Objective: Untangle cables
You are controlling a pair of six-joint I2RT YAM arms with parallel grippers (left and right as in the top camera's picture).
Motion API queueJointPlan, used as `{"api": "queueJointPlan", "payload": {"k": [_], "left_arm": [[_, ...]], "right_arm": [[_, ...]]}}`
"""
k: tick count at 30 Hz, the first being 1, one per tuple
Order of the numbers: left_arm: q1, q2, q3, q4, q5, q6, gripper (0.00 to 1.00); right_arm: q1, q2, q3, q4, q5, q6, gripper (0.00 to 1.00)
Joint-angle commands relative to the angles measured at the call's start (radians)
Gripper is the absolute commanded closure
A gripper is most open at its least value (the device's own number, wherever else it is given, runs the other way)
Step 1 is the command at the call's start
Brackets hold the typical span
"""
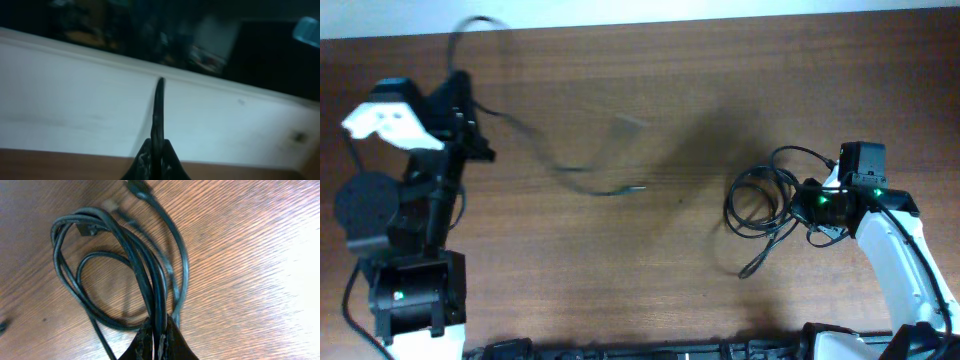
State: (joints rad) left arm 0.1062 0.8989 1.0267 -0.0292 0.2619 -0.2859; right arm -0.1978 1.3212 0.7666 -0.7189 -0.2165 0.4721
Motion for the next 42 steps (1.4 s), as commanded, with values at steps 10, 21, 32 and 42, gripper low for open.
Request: {"api": "queueJointPlan", "payload": {"k": [10, 21, 32, 42], "left_arm": [[0.027, 0.016, 0.014, -0.306, -0.094, -0.095, 1.00], [0.027, 0.025, 0.014, -0.489, 0.114, -0.159, 1.00], [0.027, 0.026, 0.014, -0.556, 0.116, -0.071, 1.00], [0.028, 0.038, 0.014, -0.150, -0.244, 0.274, 1.00]], "right_arm": [[0.158, 0.000, -0.005, 0.111, -0.359, 0.035, 0.96], [0.577, 0.015, -0.005, 0.290, -0.136, 0.071, 0.86], [0.577, 0.095, -0.005, 0.274, -0.085, 0.071, 0.01], [0.577, 0.095, -0.005, 0.274, -0.048, 0.071, 0.01]]}}
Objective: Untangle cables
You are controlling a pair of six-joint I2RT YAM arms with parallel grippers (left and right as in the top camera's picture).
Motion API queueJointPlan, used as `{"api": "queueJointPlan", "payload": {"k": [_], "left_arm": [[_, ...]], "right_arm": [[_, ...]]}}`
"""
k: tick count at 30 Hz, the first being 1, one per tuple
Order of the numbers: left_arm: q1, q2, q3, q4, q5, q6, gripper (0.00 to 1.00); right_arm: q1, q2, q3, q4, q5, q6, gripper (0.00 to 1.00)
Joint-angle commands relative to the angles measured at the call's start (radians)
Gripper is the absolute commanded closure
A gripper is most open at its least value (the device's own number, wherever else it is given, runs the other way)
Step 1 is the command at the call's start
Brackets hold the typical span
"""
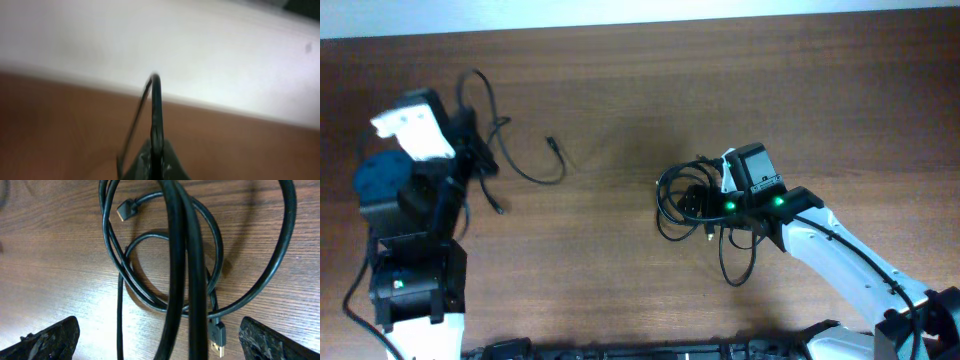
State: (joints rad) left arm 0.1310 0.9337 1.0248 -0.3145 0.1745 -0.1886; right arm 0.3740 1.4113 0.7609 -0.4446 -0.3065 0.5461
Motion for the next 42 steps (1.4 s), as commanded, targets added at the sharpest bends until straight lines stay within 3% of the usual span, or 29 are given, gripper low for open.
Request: {"api": "queueJointPlan", "payload": {"k": [1, 4, 7, 10, 13, 16, 20, 27, 29, 34, 37, 42], "left_arm": [[0.003, 0.014, 0.016, 0.210, -0.224, 0.187, 1.00], [0.003, 0.078, 0.016, 0.341, -0.356, 0.187, 1.00], [0.003, 0.163, 0.016, 0.486, -0.385, 0.259, 1.00], [0.003, 0.264, 0.016, 0.742, -0.403, 0.338, 1.00], [0.007, 0.340, 0.037, 1.007, -0.544, 0.384, 1.00], [0.060, 0.417, 0.174, 1.010, -0.546, 0.484, 1.00], [0.161, 0.519, 0.369, 0.989, -0.546, 0.485, 1.00], [0.182, 0.761, 0.418, 0.523, -0.546, 0.248, 1.00], [0.182, 0.877, 0.418, 0.594, -0.546, 0.241, 1.00], [0.185, 0.906, 0.475, 0.937, -0.546, 0.226, 1.00], [0.196, 0.906, 0.673, 0.862, -0.546, 0.218, 1.00], [0.227, 0.906, 0.807, 0.668, -0.481, 0.002, 1.00]], "right_arm": [[0.005, 0.005, 0.001, 0.000, 0.043, -0.003, 0.01], [0.005, 0.005, 0.001, 0.000, 0.042, -0.003, 0.01], [0.005, 0.005, 0.001, 0.000, 0.042, -0.003, 0.01], [0.005, 0.005, 0.001, 0.000, 0.042, -0.003, 0.01], [0.005, 0.005, 0.001, 0.010, 0.042, -0.003, 0.01], [0.005, 0.005, 0.002, 0.034, 0.041, -0.002, 0.01], [0.005, 0.005, 0.002, 0.046, 0.038, 0.043, 0.01], [0.005, 0.005, 0.002, 0.064, 0.038, 0.043, 0.01], [0.005, 0.005, 0.002, 0.064, 0.038, 0.043, 0.01], [0.005, 0.005, 0.001, 0.069, 0.039, 0.043, 0.01], [0.005, 0.005, 0.002, 0.080, 0.039, 0.043, 0.01], [0.005, 0.005, 0.001, 0.080, 0.041, 0.043, 0.01]]}}
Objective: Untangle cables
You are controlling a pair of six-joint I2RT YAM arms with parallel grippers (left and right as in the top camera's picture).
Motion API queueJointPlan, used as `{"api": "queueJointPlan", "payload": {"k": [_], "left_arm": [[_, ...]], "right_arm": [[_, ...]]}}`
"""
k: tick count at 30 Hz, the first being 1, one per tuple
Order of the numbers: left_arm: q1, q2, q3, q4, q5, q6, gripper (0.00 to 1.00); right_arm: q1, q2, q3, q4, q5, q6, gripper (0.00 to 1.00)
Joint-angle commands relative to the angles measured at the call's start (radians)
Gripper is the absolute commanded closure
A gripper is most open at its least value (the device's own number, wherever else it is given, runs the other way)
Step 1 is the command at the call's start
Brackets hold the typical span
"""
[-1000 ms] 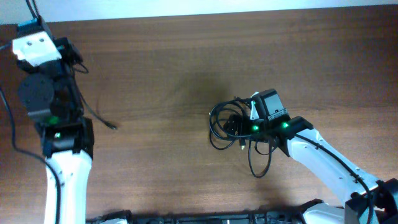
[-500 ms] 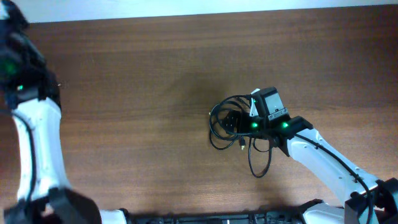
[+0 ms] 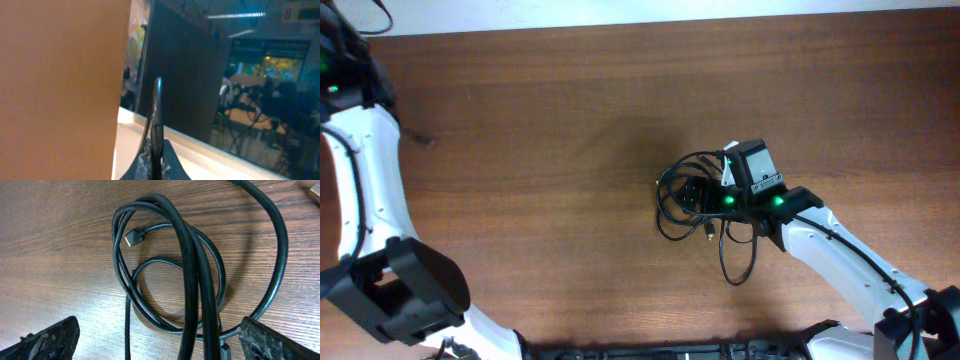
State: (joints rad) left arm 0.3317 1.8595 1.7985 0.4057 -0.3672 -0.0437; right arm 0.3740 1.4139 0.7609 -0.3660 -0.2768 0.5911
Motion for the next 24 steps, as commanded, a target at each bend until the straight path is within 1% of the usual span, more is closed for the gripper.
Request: {"api": "queueJointPlan", "payload": {"k": [1, 3, 6, 7, 11, 12, 13, 15, 17, 19, 21, 22, 24], "left_arm": [[0.036, -0.019, 0.033, -0.109, 0.090, -0.181, 1.00], [0.047, -0.019, 0.033, -0.232, 0.094, -0.199, 1.00], [0.074, 0.013, 0.033, -0.509, 0.095, -0.199, 1.00], [0.079, 0.040, 0.033, -0.573, 0.094, -0.199, 1.00], [0.082, 0.224, 0.033, -0.712, 0.095, -0.200, 1.00], [0.082, 0.264, 0.033, -0.741, 0.099, -0.220, 1.00], [0.082, 0.308, 0.033, -0.774, 0.132, -0.233, 1.00], [0.082, 0.384, 0.033, -0.834, 0.319, -0.233, 1.00], [0.081, 0.417, 0.033, -0.887, 0.470, -0.232, 1.00], [0.075, 0.422, 0.033, -0.908, 0.537, -0.232, 1.00], [0.057, 0.422, 0.033, -0.901, 0.547, -0.232, 1.00], [0.050, 0.422, 0.033, -0.901, 0.547, -0.232, 0.84], [0.048, 0.420, 0.042, -0.894, 0.547, -0.221, 0.01]], "right_arm": [[0.005, 0.002, 0.002, 0.001, 0.013, -0.002, 0.01], [0.005, 0.002, 0.002, 0.001, 0.013, -0.002, 0.01], [0.005, 0.002, 0.001, 0.001, 0.013, -0.002, 0.01], [0.005, 0.002, 0.002, 0.001, 0.013, -0.002, 0.01], [0.005, 0.002, 0.002, 0.001, 0.012, -0.002, 0.01], [0.005, 0.002, 0.002, 0.001, 0.012, -0.002, 0.01], [0.005, 0.002, 0.002, 0.001, 0.013, -0.002, 0.01], [0.005, 0.002, 0.002, 0.002, 0.013, -0.002, 0.01], [0.005, 0.002, 0.002, 0.005, 0.013, -0.002, 0.01], [0.005, 0.002, 0.002, 0.005, 0.013, -0.002, 0.01], [0.005, 0.002, 0.002, 0.005, 0.012, -0.002, 0.01], [0.005, 0.002, 0.002, 0.005, 0.012, -0.002, 0.01], [0.005, 0.002, 0.002, 0.004, 0.012, -0.002, 0.01]]}}
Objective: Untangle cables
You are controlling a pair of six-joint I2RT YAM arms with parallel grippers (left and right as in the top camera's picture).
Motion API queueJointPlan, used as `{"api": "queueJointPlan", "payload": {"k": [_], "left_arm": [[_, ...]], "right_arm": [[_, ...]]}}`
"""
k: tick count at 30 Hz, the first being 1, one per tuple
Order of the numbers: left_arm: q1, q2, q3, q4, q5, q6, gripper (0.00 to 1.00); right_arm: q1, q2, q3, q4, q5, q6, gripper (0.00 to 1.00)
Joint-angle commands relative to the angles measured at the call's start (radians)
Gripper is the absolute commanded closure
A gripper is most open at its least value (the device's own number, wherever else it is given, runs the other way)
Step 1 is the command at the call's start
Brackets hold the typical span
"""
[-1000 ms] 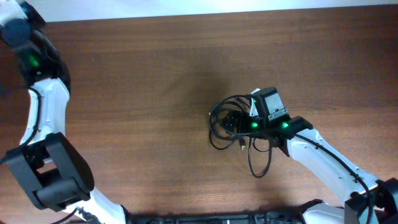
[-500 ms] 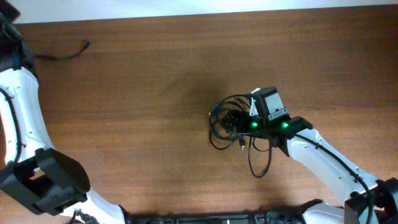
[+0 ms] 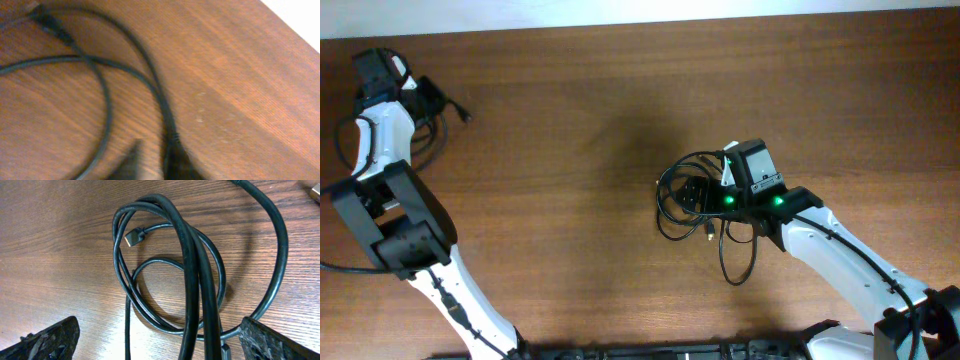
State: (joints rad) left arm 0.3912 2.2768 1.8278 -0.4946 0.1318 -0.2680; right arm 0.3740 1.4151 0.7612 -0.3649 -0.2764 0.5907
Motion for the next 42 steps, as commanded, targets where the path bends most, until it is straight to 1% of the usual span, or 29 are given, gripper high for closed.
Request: {"api": "queueJointPlan", "payload": {"k": [1, 3, 5, 9, 10, 12, 14, 16, 18, 19, 20, 22, 24, 26, 28, 29, 30, 31, 32, 34, 35, 36, 37, 39, 42], "left_arm": [[-0.011, -0.002, 0.027, 0.004, 0.047, 0.008, 0.01], [-0.011, -0.029, 0.084, -0.036, 0.047, 0.008, 0.01], [-0.011, -0.108, 0.175, -0.127, 0.034, 0.047, 0.01], [-0.011, -0.266, 0.192, -0.236, 0.003, 0.049, 0.01], [-0.012, -0.304, 0.192, -0.284, 0.016, 0.048, 0.01], [-0.012, -0.343, 0.192, -0.380, 0.097, 0.049, 0.01], [-0.012, -0.349, 0.192, -0.470, 0.169, 0.049, 0.01], [-0.012, -0.349, 0.186, -0.526, 0.208, 0.049, 0.00], [-0.012, -0.349, 0.186, -0.567, 0.304, 0.049, 0.02], [-0.014, -0.349, 0.186, -0.586, 0.365, 0.049, 0.03], [-0.023, -0.349, 0.186, -0.606, 0.394, 0.049, 0.03], [-0.039, -0.349, 0.186, -0.631, 0.401, 0.055, 0.02], [-0.067, -0.349, 0.186, -0.648, 0.407, 0.084, 0.01], [-0.100, -0.349, 0.186, -0.652, 0.407, 0.087, 0.01], [-0.137, -0.349, 0.186, -0.657, 0.410, 0.087, 0.01], [-0.156, -0.349, 0.186, -0.671, 0.425, 0.090, 0.01], [-0.185, -0.349, 0.186, -0.695, 0.457, 0.129, 0.02], [-0.228, -0.349, 0.186, -0.729, 0.468, 0.166, 0.05], [-0.267, -0.349, 0.186, -0.752, 0.468, 0.190, 0.07], [-0.372, -0.349, 0.185, -0.769, 0.464, 0.236, 0.13], [-0.422, -0.349, 0.185, -0.772, 0.463, 0.247, 0.15], [-0.484, -0.349, 0.183, -0.776, 0.463, 0.247, 0.16], [-0.528, -0.349, 0.180, -0.776, 0.463, 0.247, 0.22], [-0.636, -0.347, 0.158, -0.776, 0.446, 0.246, 0.27], [-0.778, -0.346, 0.077, -0.775, 0.364, 0.246, 0.35]], "right_arm": [[0.005, 0.001, 0.001, 0.003, 0.010, -0.002, 0.01], [0.005, 0.001, 0.001, 0.003, 0.008, -0.002, 0.01], [0.005, 0.001, 0.001, 0.003, 0.008, -0.002, 0.01], [0.005, 0.001, 0.001, 0.003, 0.008, -0.002, 0.01], [0.005, 0.001, 0.001, 0.003, 0.008, -0.002, 0.01], [0.005, 0.001, 0.001, 0.006, 0.008, -0.002, 0.01], [0.005, 0.001, 0.001, 0.012, 0.008, -0.002, 0.01], [0.005, 0.000, 0.002, 0.026, -0.004, -0.002, 0.01], [0.005, 0.000, 0.002, 0.134, -0.080, 0.007, 0.01], [0.005, 0.001, 0.002, 0.228, -0.123, 0.056, 0.00], [0.005, 0.001, 0.002, 0.341, -0.163, 0.104, 0.03], [0.005, 0.001, 0.016, 0.462, -0.193, 0.127, 0.16], [0.005, 0.001, 0.093, 0.454, -0.192, 0.123, 0.17], [0.005, 0.001, 0.205, 0.370, -0.186, 0.067, 0.17], [0.005, 0.001, 0.343, 0.161, -0.071, -0.034, 0.17], [0.005, 0.001, 0.423, 0.005, 0.043, -0.087, 0.17], [0.005, 0.000, 0.500, -0.141, 0.147, -0.125, 0.13], [0.004, 0.000, 0.570, -0.257, 0.217, -0.152, 0.06], [0.004, -0.003, 0.625, -0.344, 0.275, -0.169, 0.06], [0.004, -0.018, 0.738, -0.525, 0.422, -0.163, 0.05], [0.000, -0.028, 0.770, -0.582, 0.464, -0.150, 0.01], [-0.019, -0.052, 0.808, -0.676, 0.524, -0.081, 0.01], [-0.046, -0.072, 0.822, -0.731, 0.549, -0.039, 0.01], [-0.143, -0.122, 0.826, -0.818, 0.557, 0.019, 0.01], [-0.317, -0.179, 0.826, -0.916, 0.546, 0.020, 0.01]]}}
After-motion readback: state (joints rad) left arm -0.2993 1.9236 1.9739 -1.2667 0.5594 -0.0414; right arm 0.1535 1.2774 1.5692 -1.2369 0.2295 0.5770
